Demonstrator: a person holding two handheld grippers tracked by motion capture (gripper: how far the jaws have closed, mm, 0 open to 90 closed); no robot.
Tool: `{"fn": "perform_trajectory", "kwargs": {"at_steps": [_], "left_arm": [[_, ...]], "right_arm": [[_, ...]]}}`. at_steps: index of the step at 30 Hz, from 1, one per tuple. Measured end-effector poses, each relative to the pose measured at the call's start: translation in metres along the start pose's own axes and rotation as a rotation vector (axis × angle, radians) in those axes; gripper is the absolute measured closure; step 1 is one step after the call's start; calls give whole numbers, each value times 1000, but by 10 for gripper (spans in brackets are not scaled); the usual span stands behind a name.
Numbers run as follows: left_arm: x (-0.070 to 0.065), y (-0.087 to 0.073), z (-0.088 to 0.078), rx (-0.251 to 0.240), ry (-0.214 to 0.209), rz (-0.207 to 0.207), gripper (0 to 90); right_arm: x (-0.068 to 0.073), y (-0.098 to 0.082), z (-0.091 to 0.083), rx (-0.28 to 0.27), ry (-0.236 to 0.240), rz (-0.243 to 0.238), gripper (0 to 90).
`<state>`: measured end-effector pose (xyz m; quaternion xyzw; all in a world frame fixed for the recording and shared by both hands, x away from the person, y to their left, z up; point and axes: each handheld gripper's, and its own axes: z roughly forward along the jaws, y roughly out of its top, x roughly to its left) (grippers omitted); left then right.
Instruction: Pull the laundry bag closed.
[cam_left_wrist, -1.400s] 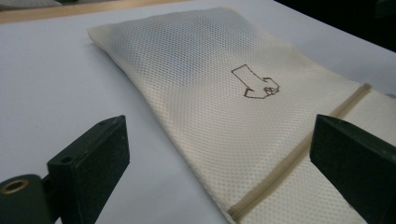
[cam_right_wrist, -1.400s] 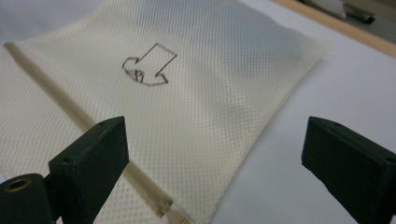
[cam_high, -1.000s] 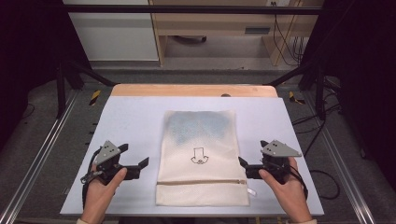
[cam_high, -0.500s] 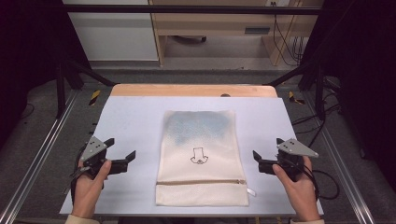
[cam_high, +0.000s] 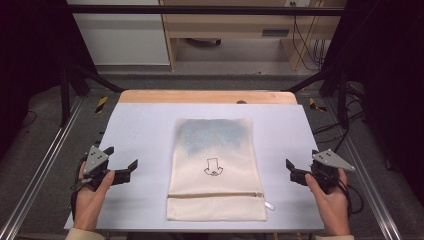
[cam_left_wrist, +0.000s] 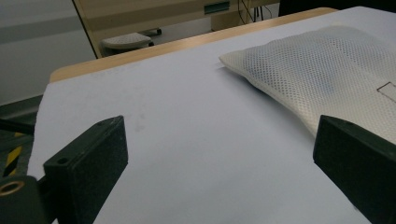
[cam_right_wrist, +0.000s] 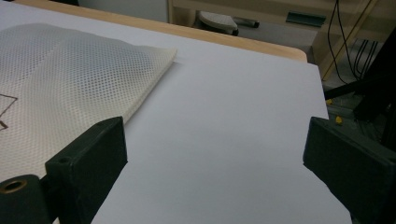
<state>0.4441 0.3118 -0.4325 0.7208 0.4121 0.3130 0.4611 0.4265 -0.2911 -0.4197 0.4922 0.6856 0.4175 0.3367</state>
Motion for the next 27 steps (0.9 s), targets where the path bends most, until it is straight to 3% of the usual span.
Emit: {"fn": "perform_trajectory", "kwargs": {"at_steps": [6,18,27], "left_arm": [[8,-6,2,1,24,24,32],[29,-20,4,9,59,23,31],[34,-31,12,37,39,48,29]], "right_arm": [[-9,-11,4,10,-15,18,66],[-16,-26,10,2,-47,15,69],[-16,-37,15,3,-52,7,69]]}}
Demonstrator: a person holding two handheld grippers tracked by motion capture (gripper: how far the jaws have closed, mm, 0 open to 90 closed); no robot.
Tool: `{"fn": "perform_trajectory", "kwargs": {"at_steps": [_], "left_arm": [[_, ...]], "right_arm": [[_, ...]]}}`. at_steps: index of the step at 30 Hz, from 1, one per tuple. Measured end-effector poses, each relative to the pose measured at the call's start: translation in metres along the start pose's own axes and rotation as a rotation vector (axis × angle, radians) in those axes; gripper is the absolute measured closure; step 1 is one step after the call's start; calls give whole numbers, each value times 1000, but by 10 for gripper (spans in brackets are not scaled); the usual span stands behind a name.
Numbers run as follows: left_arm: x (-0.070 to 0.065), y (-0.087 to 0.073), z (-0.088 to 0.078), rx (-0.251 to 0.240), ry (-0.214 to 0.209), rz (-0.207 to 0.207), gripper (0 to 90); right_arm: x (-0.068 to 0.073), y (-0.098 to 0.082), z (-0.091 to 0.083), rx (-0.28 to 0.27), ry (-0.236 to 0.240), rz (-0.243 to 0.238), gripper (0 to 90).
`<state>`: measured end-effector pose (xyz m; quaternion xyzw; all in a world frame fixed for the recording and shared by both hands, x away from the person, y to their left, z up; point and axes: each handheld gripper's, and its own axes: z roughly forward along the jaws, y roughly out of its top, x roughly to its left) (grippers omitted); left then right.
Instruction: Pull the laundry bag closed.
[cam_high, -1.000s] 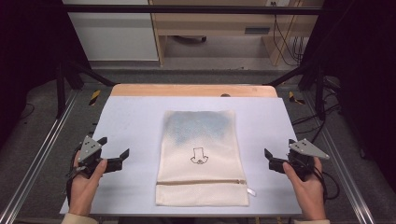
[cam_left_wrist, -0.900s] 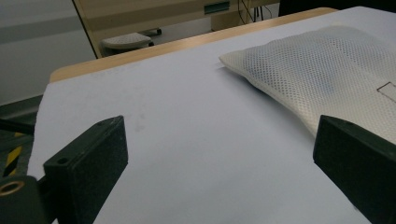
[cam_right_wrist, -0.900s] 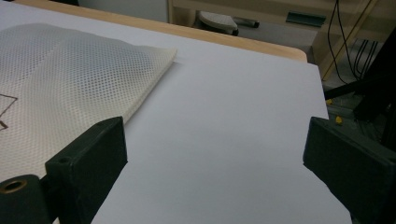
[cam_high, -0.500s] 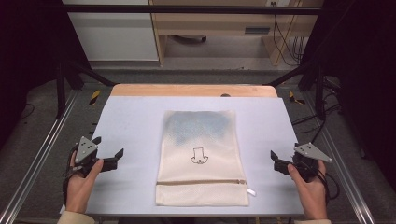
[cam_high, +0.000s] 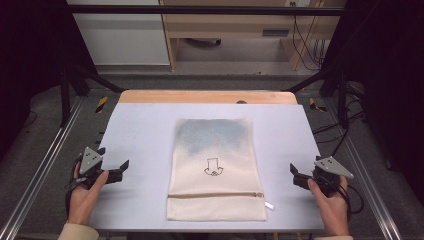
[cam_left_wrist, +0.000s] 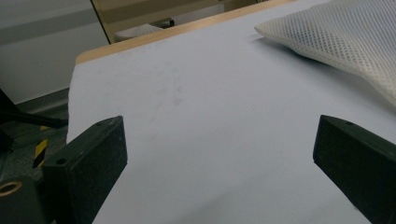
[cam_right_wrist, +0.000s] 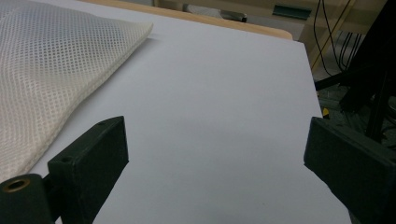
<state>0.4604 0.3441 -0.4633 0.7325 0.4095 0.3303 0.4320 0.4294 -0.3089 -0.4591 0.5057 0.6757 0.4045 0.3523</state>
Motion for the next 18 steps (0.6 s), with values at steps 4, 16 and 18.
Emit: {"fn": "perform_trajectory", "kwargs": {"at_steps": [4,16,18], "left_arm": [[0,-4,3,-2,-15,-13,29],[1,-12,9,-16,-38,-44,29],[0,-12,9,-13,-39,-40,29]], "right_arm": [[1,-6,2,-1,13,10,69],[7,-18,10,18,20,-13,70],[8,-20,11,25,20,-22,70]]}}
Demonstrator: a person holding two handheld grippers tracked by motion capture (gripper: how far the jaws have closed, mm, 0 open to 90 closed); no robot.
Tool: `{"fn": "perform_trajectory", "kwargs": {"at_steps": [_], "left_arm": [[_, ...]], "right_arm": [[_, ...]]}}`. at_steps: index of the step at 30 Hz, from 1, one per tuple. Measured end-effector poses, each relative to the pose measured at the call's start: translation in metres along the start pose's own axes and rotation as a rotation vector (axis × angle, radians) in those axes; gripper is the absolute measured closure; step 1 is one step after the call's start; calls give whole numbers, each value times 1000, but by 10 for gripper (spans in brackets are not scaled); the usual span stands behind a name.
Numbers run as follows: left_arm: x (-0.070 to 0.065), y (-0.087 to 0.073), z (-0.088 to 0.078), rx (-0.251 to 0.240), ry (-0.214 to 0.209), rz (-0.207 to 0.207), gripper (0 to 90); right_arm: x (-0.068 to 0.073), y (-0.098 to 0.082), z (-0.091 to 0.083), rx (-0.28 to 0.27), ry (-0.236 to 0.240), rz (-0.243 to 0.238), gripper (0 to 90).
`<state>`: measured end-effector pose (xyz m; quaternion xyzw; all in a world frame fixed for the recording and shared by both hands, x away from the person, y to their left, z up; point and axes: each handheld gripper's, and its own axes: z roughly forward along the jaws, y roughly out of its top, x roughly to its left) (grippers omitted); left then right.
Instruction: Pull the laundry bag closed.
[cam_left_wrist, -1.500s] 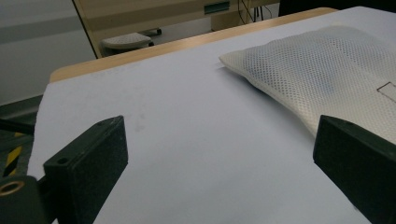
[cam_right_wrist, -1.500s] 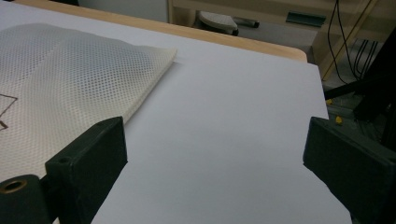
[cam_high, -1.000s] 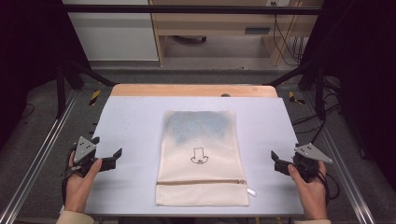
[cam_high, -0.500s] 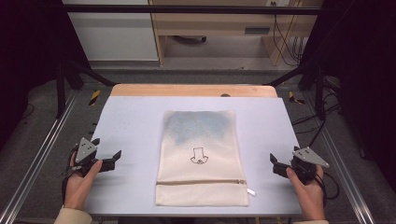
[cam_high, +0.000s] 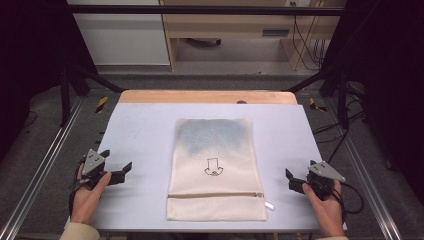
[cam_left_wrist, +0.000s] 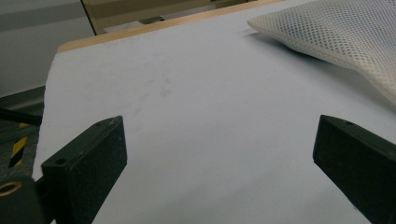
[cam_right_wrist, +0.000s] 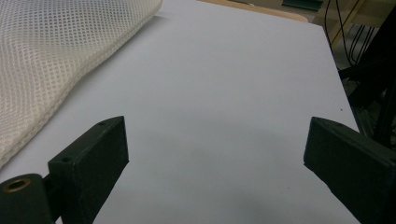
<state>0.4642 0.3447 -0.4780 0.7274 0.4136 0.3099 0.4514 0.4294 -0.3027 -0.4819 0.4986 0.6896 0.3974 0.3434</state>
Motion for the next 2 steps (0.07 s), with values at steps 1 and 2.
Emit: {"fn": "perform_trajectory", "kwargs": {"at_steps": [1,2], "left_arm": [[0,0,0,2,-1,4,29],[-1,0,1,0,-2,4,29]], "right_arm": [[0,0,0,1,2,2,70],[0,0,0,-2,1,-2,70]]}}
